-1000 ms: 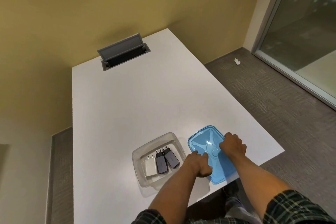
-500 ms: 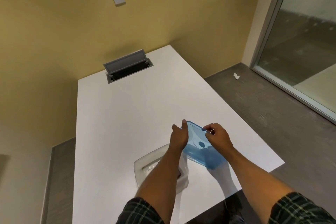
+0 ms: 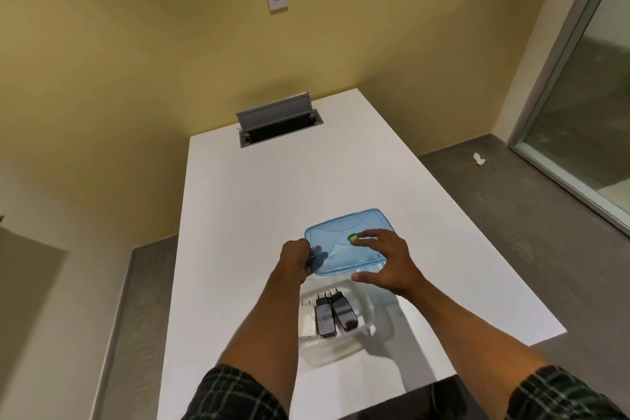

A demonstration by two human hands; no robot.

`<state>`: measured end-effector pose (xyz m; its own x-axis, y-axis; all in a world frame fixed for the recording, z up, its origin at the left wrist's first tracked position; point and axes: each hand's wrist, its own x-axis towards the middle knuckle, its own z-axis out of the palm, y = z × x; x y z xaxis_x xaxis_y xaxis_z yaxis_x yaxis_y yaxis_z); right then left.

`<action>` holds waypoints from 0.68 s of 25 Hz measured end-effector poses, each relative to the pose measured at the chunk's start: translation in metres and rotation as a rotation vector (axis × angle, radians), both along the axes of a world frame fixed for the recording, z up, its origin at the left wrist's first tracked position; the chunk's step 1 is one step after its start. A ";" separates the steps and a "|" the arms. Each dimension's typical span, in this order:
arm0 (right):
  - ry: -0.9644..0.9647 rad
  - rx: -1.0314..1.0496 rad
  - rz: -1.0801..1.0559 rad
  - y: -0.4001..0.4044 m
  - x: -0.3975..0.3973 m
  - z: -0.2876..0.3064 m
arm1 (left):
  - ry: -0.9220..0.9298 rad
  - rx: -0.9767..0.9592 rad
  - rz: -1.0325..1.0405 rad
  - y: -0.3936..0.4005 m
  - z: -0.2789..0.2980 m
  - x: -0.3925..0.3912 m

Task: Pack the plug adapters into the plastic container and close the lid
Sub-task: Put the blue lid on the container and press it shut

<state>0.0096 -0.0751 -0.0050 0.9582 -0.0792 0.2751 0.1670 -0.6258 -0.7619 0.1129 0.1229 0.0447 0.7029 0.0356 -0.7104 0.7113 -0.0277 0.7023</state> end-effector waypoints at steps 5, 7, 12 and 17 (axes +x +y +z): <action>0.358 0.272 -0.326 0.009 0.006 -0.012 | 0.014 -0.025 0.024 0.043 0.003 -0.018; 0.398 0.449 -0.244 0.009 0.006 -0.017 | -0.005 -0.021 -0.036 0.057 -0.001 -0.027; 0.437 0.329 -0.105 0.020 0.004 -0.029 | -0.110 0.332 -0.231 0.086 -0.022 -0.050; 0.492 0.137 -0.058 0.031 0.005 -0.040 | -0.205 0.681 -0.518 0.103 -0.032 -0.066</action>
<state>0.0141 -0.0443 -0.0454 0.9644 -0.1400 -0.2244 -0.2645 -0.5119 -0.8173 0.0467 0.2257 0.0127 0.8592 0.0466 -0.5094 0.3550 -0.7714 0.5282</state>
